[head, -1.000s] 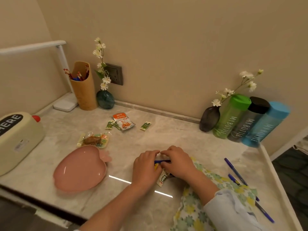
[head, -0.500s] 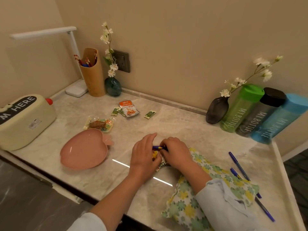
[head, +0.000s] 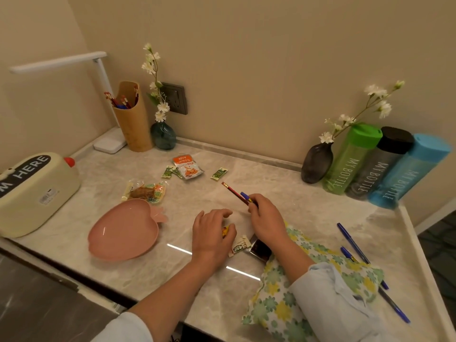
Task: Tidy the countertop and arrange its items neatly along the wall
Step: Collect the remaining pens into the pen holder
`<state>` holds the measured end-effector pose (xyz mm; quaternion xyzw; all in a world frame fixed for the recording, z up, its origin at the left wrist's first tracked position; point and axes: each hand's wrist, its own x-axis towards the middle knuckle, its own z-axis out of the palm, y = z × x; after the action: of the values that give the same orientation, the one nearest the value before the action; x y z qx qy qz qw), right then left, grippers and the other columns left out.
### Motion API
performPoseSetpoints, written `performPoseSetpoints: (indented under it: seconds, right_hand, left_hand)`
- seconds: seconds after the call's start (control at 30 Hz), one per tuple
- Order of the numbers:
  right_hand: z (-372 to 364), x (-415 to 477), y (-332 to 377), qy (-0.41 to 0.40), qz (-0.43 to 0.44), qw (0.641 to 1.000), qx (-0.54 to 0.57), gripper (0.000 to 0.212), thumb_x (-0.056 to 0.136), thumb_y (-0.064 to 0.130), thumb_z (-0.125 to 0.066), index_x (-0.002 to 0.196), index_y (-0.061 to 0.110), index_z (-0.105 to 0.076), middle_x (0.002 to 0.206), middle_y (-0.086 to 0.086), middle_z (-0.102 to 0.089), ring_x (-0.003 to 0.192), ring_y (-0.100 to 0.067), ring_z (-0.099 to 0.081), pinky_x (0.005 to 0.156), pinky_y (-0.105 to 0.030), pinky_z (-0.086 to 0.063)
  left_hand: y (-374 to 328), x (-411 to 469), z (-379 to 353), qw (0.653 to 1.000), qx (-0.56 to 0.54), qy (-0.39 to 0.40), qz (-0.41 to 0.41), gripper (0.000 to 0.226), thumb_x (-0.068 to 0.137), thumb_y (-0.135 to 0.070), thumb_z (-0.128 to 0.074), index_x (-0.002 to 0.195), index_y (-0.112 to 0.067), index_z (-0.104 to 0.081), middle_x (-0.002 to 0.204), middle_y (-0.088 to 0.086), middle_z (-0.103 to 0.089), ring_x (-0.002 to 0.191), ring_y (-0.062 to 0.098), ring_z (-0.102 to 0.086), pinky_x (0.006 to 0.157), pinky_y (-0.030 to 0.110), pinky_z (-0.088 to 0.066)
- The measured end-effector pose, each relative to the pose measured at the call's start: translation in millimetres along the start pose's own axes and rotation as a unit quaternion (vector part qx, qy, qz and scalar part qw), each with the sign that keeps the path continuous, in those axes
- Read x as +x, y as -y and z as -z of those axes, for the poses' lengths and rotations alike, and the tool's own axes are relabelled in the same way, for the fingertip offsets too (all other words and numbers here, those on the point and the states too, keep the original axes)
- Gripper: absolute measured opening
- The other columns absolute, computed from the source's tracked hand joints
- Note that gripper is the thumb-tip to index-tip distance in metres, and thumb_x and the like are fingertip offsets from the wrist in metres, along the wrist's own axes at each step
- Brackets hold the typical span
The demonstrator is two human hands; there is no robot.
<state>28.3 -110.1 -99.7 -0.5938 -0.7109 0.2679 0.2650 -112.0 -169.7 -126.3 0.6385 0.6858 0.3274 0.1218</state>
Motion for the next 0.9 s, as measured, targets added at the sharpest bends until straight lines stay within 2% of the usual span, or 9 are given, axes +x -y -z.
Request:
performPoseSetpoints:
  seconds: [0.13,0.23,0.3,0.37,0.5,0.6,0.7,0.8,0.9]
  right_hand:
    - [5.4,-4.5,6.0,-0.029,0.017,0.996,0.087,0.036,0.100,0.011,-0.041,0.132,0.022,-0.053,0.115,0.004,-0.060,0.096,-0.004,-0.054,0.083,-0.016,-0.041]
    - [11.1,-7.7,12.6,-0.060,0.012,0.983,0.173,0.034,0.100,0.009,-0.042,0.129,0.025,-0.050,0.104,0.008,-0.063,0.091,0.001,-0.059,0.079,-0.015,-0.044]
    - [15.6,-7.0,18.8,-0.079,0.000,0.969,0.236,0.025,0.099,0.007,-0.044,0.117,0.023,-0.048,0.098,0.004,-0.065,0.086,-0.002,-0.061,0.077,-0.020,-0.047]
    - [26.1,-4.8,24.6,-0.102,-0.015,0.952,0.289,0.018,0.098,0.005,-0.045,0.108,0.020,-0.045,0.096,-0.002,-0.066,0.080,-0.006,-0.062,0.072,-0.021,-0.047]
    - [61.6,-2.6,27.2,-0.151,-0.024,0.925,0.348,0.012,0.097,0.003,-0.046,0.098,0.015,-0.045,0.087,-0.011,-0.068,0.064,-0.010,-0.061,0.058,-0.023,-0.048]
    - [90.7,-9.3,23.0,-0.181,-0.031,0.910,0.371,0.010,0.096,0.003,-0.050,0.096,0.013,-0.047,0.083,-0.014,-0.068,0.060,-0.014,-0.063,0.052,-0.028,-0.053]
    - [111.9,-20.2,11.9,-0.212,-0.053,0.906,0.363,0.011,0.094,0.007,-0.056,0.094,0.016,-0.051,0.081,-0.012,-0.070,0.062,-0.020,-0.066,0.056,-0.039,-0.057]
    - [128.5,-34.5,-3.1,-0.218,-0.086,0.903,0.361,0.009,0.092,0.008,-0.059,0.095,0.013,-0.052,0.078,-0.013,-0.069,0.061,-0.021,-0.066,0.056,-0.042,-0.058]
    - [143.4,-54.3,-20.2,-0.189,-0.125,0.909,0.349,0.013,0.090,0.009,-0.062,0.100,0.008,-0.054,0.083,-0.017,-0.070,0.061,-0.026,-0.067,0.055,-0.039,-0.057]
  left_hand:
    - [-15.5,15.4,9.6,1.000,-0.011,-0.019,-0.009,0.028,0.097,-0.040,-0.046,0.119,-0.032,-0.062,0.117,-0.016,-0.062,0.118,0.002,-0.050,0.118,0.032,-0.015]
    - [-38.8,39.9,13.5,0.997,-0.077,-0.015,-0.008,0.031,0.097,-0.045,-0.043,0.113,-0.032,-0.066,0.114,-0.016,-0.065,0.114,0.002,-0.052,0.114,0.035,-0.026]
    - [-51.5,54.8,11.7,0.986,-0.162,0.028,0.021,0.031,0.095,-0.047,-0.046,0.105,-0.031,-0.070,0.104,-0.015,-0.068,0.106,0.004,-0.057,0.100,0.037,-0.043]
    - [-68.6,65.5,11.3,0.969,-0.236,0.067,0.041,0.031,0.095,-0.045,-0.048,0.103,-0.026,-0.071,0.099,-0.011,-0.070,0.099,0.006,-0.062,0.088,0.035,-0.051]
    - [-115.2,75.4,14.9,0.925,-0.369,0.087,0.040,0.020,0.098,-0.022,-0.053,0.098,-0.012,-0.070,0.083,-0.002,-0.070,0.069,0.001,-0.064,0.059,0.015,-0.048]
    - [-147.0,74.8,8.6,0.886,-0.447,0.110,0.057,0.022,0.099,-0.016,-0.051,0.102,0.000,-0.066,0.073,0.001,-0.064,0.052,-0.003,-0.059,0.045,0.014,-0.044]
    - [-169.6,69.8,-5.3,0.870,-0.471,0.138,0.058,0.020,0.100,-0.017,-0.049,0.100,-0.002,-0.063,0.075,0.003,-0.063,0.055,0.001,-0.061,0.045,0.015,-0.045]
    - [-187.7,59.1,-20.9,0.862,-0.480,0.153,0.053,0.017,0.101,-0.018,-0.047,0.098,-0.007,-0.060,0.077,0.001,-0.064,0.058,0.002,-0.062,0.046,0.015,-0.046]
    - [-197.4,50.3,-40.9,0.868,-0.468,0.151,0.069,0.017,0.101,-0.022,-0.046,0.097,-0.013,-0.060,0.083,0.002,-0.066,0.076,0.014,-0.066,0.064,0.022,-0.055]
